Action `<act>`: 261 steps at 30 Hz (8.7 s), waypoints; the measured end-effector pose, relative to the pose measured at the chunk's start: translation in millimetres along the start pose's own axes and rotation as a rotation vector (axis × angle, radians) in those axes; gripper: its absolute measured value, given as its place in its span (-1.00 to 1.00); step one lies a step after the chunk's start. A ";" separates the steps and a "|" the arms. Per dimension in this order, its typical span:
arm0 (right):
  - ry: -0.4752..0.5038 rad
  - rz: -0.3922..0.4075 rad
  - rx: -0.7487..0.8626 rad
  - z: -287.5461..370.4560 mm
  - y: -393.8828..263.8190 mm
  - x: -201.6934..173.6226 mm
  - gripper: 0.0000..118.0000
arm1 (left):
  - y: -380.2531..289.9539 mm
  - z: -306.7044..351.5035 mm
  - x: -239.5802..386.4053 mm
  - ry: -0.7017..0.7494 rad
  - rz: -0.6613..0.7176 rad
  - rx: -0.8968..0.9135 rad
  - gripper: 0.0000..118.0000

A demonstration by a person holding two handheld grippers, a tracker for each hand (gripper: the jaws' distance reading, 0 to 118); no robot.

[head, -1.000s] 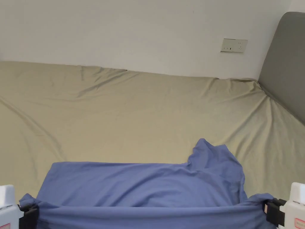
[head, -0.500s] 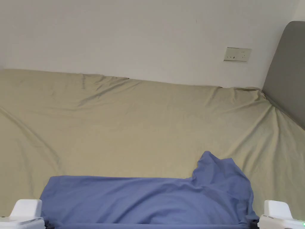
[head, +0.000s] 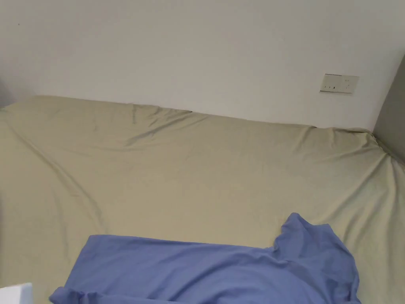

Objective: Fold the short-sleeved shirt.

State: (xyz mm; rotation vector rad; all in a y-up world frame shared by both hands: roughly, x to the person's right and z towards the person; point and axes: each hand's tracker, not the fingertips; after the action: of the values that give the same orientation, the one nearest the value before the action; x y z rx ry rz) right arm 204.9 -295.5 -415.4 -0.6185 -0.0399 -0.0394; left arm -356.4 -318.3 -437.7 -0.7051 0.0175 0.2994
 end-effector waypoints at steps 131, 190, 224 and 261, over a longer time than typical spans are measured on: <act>0.086 -0.030 -0.214 117.6 -68.9 -45.8 -0.97 | -33.1 92.3 30.6 0.073 -0.199 0.003 -1.00; -0.009 -0.057 -0.477 -122.1 23.9 50.1 -0.70 | 48.8 -63.0 45.2 0.090 -0.424 -0.225 -0.91; -0.045 -0.117 -0.229 154.4 -62.3 23.3 -0.99 | -53.7 83.0 -3.8 0.094 -0.306 -0.181 -0.92; 0.055 -0.097 -0.222 142.3 -89.9 -21.1 -0.98 | -81.2 140.2 -16.9 -0.035 0.021 -0.062 -1.00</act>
State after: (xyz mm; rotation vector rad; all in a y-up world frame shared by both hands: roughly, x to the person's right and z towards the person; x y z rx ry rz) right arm 175.8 -285.6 -248.6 -0.8366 -0.0121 -0.1564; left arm -362.0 -291.6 -277.1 -0.7613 -0.0172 0.3333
